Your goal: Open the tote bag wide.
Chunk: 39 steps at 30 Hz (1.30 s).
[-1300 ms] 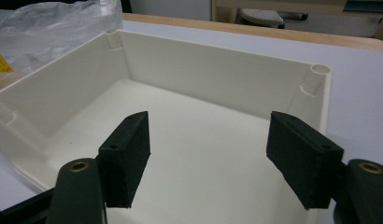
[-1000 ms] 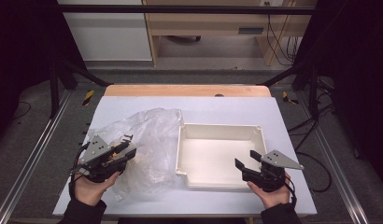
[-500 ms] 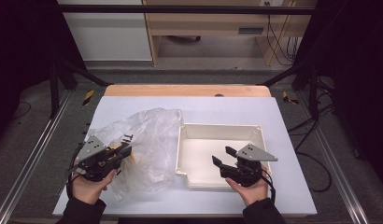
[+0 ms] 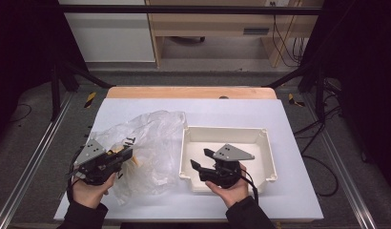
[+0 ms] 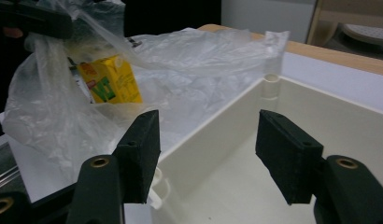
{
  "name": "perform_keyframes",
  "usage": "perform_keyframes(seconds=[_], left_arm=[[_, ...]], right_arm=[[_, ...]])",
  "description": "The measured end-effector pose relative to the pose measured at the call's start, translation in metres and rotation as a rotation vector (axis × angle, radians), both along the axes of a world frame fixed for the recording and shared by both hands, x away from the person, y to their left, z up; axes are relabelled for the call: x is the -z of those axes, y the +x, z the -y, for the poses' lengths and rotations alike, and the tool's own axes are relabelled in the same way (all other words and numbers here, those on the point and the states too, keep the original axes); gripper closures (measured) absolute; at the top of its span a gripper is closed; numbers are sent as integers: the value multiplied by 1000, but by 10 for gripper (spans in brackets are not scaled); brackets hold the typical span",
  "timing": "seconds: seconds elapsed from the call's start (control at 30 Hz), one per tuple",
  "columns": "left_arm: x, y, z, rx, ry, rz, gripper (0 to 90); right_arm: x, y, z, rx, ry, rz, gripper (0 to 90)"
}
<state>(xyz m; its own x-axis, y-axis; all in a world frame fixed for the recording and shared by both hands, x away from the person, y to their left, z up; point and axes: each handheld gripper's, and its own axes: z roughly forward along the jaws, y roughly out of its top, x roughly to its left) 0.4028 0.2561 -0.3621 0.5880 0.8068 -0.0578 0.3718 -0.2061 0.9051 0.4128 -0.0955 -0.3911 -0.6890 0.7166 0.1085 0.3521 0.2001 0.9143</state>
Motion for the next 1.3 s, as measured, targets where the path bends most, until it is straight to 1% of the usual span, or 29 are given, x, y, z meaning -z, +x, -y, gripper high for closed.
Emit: perform_keyframes(seconds=[0.03,0.07,0.13,0.17,0.33,0.37,0.4,0.53,0.6,0.63,0.67,0.73,0.8,0.83,0.87,1.07,1.17,1.2,1.23,1.27,1.3], left_arm=[[0,0,0,1,1,1,861],[0,0,0,1,1,1,863],[-1,0,-1,1,-1,2,864],[-1,0,-1,-2,-2,2,865],[-1,-1,-1,1,-5,4,871],[-1,-1,-1,1,-5,4,872],[-1,-1,-1,2,-8,3,873],[-1,-1,-2,0,-6,8,874],[-1,-1,-2,-1,-6,8,874],[-1,-1,-2,-1,-6,8,874],[-2,-1,-2,-1,-9,9,875],[-2,-1,-2,-1,-9,10,876],[-2,-1,-2,-1,-10,11,877],[-2,-1,-2,-1,-10,11,877],[-2,-2,-2,-2,-12,11,878],[-3,-2,-3,-1,-14,16,882],[-4,-2,-4,-1,-14,17,884],[-4,-2,-4,-3,-15,17,885],[-4,-3,-5,-4,-17,18,885],[-4,-3,-5,-6,-20,19,886],[-5,-3,-6,-7,-21,21,886]], right_arm=[[-1,0,-8,-18,0,1,408],[-1,0,-8,-18,0,1,408],[-1,0,-15,-33,3,2,414],[-2,0,-24,-48,4,-3,416],[-1,0,-48,-94,0,-3,427],[-1,0,-48,-94,0,-3,427],[0,-1,-59,-120,0,-7,431],[1,-2,-78,-160,-3,-5,444],[2,-3,-86,-177,-5,-9,446],[2,-3,-86,-177,-5,-9,446],[3,-5,-93,-194,-5,-12,446],[5,-6,-100,-206,-5,-15,451],[9,-8,-107,-219,-16,-17,454],[9,-8,-107,-219,-16,-17,454],[14,-10,-113,-235,-32,-28,456],[27,-13,-127,-269,-43,-56,462],[32,-13,-131,-277,-45,-66,488],[36,-14,-134,-294,-62,-74,542],[36,-14,-134,-294,-62,-74,542],[39,-14,-136,-302,-74,-76,600],[40,-14,-136,-305,-85,-75,632]])
